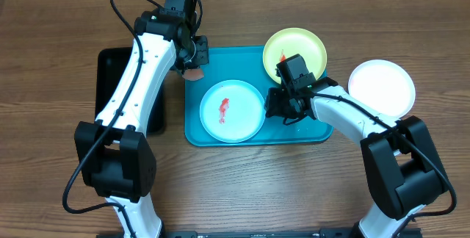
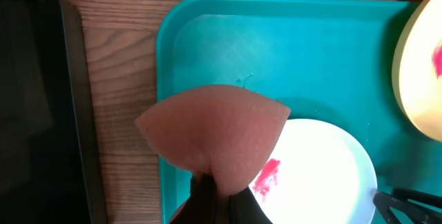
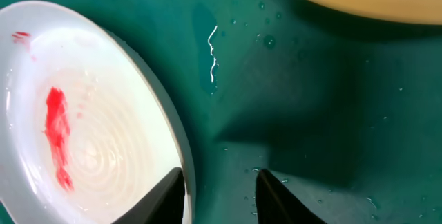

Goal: Clean dirty plates on tray and stack at the side
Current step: 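Move sponge with left gripper onto the light-blue plate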

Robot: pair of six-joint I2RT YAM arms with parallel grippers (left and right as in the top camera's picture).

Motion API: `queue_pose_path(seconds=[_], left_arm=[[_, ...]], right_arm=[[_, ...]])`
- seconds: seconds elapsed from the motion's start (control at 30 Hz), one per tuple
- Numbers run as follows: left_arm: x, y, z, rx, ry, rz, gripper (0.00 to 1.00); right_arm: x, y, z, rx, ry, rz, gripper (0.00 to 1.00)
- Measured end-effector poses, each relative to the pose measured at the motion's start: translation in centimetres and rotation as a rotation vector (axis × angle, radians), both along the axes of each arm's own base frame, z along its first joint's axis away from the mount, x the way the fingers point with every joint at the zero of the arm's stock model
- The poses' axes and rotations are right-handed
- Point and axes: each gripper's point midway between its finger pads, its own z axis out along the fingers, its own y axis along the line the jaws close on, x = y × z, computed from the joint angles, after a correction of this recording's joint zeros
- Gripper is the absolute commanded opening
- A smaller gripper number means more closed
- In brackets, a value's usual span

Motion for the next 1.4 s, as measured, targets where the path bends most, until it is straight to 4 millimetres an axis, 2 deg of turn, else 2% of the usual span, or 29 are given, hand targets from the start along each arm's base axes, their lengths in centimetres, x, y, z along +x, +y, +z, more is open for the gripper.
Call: queue_pose_path(seconds=[0.17,0.27,0.47,0.57,0.67,0.97,1.1,1.27,1.4], left_arm=[[0.0,0.0,0.0,0.0,0.0,0.0,0.04],[0.0,0.0,0.0,0.0,0.0,0.0,0.04],[-0.1,-0.3,0.0,-0.001,0.0,-0.007,0.04],[-0.2,-1.0,0.0,-0.001,0.0,-0.022,0.04],[-0.5,-1.8,0.0,-0.001,0.0,-0.041,0.04],[-1.2,-4.1,-0.2,0.01,-0.002,-0.096,0.04],[-1.4,-4.7,-1.8,0.013,-0.001,-0.108,0.04],[-3.0,-4.9,-6.0,0.021,0.046,-0.126,0.04],[-4.5,-5.9,-8.9,0.028,0.065,-0.161,0.04]], right_arm=[[-0.4,0.8,-0.1,0.003,-0.001,0.022,0.34],[-1.0,1.5,-1.0,-0.005,0.019,0.045,0.33],[-0.9,2.4,-1.2,0.018,0.012,0.06,0.26],[-0.6,2.6,-1.2,0.025,-0.003,0.063,0.17],[-0.3,2.7,-1.4,0.03,-0.01,0.061,0.12],[0.4,2.0,-1.5,0.03,-0.016,0.04,0.05],[0.7,1.7,-1.5,0.032,-0.019,0.032,0.05],[0.7,1.6,-1.5,0.031,-0.02,0.032,0.05],[0.7,1.6,-1.5,0.031,-0.021,0.031,0.05]])
